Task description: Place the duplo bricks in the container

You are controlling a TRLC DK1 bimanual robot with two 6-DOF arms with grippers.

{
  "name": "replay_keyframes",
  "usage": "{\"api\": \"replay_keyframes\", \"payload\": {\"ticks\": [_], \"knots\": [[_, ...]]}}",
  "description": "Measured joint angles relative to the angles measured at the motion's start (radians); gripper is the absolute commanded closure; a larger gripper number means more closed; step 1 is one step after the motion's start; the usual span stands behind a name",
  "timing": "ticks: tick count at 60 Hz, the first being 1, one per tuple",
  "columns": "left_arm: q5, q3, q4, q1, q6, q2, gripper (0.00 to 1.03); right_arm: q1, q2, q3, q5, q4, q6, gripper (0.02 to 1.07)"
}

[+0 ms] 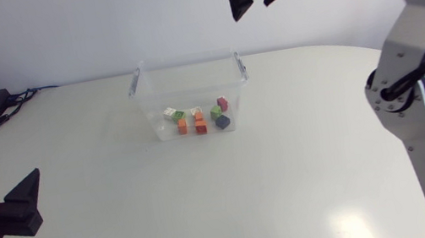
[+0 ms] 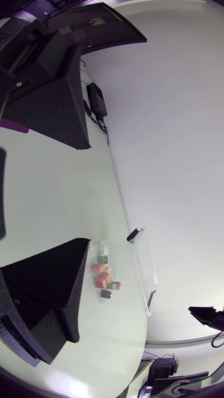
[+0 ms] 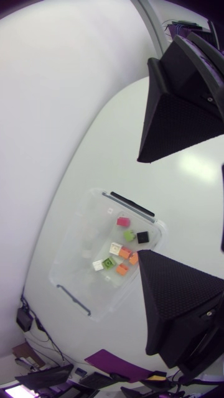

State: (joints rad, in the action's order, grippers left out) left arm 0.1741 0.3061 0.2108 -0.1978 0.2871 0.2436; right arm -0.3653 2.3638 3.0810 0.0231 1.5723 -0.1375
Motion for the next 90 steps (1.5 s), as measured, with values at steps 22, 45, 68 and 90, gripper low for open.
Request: {"api": "replay_keyframes", "payload": {"ticks": [22,45,68,90], "knots": [[0.004,0.000,0.000,-0.016,0.000,0.008,0.05,0.012,-0.287,0.001,-0.004,0.000,0.008,0.06],[0.008,-0.001,0.000,-0.016,0.000,0.025,0.05,0.062,-0.425,-0.207,-0.031,0.000,0.023,0.06],[0.008,-0.002,-0.003,-0.016,0.000,0.025,0.05,0.042,-0.956,-1.317,0.031,-0.582,0.064,0.06],[0.008,-0.029,-0.010,-0.018,0.000,0.016,0.08,0.056,-1.361,-1.897,0.240,-0.961,0.064,0.06]]}}
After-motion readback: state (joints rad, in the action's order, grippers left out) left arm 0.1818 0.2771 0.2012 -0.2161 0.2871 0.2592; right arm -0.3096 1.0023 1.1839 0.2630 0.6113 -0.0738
